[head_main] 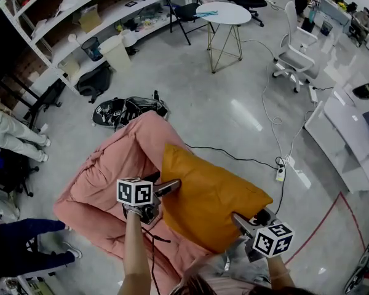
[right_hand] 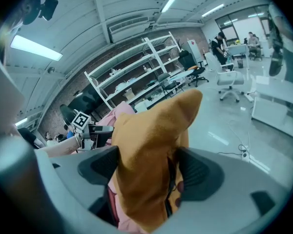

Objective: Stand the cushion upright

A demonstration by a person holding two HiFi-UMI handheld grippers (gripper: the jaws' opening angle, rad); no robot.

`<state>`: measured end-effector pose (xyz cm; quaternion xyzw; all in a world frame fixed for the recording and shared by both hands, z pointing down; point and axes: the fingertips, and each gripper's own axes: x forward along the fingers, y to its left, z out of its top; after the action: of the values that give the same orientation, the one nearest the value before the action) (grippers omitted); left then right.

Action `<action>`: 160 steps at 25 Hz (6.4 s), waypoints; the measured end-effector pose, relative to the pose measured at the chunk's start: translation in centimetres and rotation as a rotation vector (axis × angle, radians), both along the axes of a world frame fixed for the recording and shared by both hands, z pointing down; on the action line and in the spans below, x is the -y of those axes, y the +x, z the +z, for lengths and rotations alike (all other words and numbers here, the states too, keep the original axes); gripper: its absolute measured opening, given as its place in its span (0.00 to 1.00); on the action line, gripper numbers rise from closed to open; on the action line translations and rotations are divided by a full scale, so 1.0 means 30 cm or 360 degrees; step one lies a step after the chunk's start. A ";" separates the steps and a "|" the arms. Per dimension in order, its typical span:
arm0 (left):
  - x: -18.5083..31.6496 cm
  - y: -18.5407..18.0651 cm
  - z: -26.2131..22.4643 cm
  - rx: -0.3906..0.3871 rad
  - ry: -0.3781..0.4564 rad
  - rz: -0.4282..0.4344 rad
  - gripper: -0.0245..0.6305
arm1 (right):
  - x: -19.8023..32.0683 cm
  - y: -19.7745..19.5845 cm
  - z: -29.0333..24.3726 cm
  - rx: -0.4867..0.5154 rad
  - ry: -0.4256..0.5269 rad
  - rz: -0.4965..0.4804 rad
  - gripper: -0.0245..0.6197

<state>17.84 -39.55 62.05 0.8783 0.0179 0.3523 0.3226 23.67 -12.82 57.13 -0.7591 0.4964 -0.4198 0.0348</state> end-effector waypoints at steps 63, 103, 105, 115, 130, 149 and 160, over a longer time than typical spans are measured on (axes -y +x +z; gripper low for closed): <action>-0.400 -0.147 -0.185 -0.0079 0.0301 -0.0093 0.38 | -0.264 -0.046 0.063 0.0128 -0.0184 -0.0251 0.32; -0.663 -0.531 -0.348 0.0048 0.0668 -0.0882 0.35 | -0.264 -0.116 0.028 0.0072 -0.0092 -0.0933 0.27; -0.675 -0.558 -0.358 0.0045 0.0678 -0.0924 0.35 | -0.253 -0.128 0.019 0.0058 -0.0084 -0.0964 0.27; -0.701 -0.677 -0.378 0.0016 0.0706 -0.1110 0.34 | -0.195 -0.188 -0.016 -0.0037 -0.0067 -0.1080 0.26; -0.620 -0.863 -0.401 -0.0045 0.0656 -0.1263 0.32 | -0.019 -0.308 -0.099 -0.0214 -0.0076 -0.1132 0.26; -0.465 -0.951 -0.386 -0.0078 0.0594 -0.1264 0.28 | 0.209 -0.358 -0.129 -0.0315 -0.0107 -0.1089 0.26; -0.364 -1.019 -0.365 -0.0081 0.0577 -0.1261 0.26 | 0.360 -0.411 -0.139 -0.0381 -0.0122 -0.1153 0.26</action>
<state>-12.72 -28.64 51.11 0.8683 -0.3746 0.1770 0.2729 11.34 -23.60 52.96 -0.5789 0.7170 -0.3314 -0.2024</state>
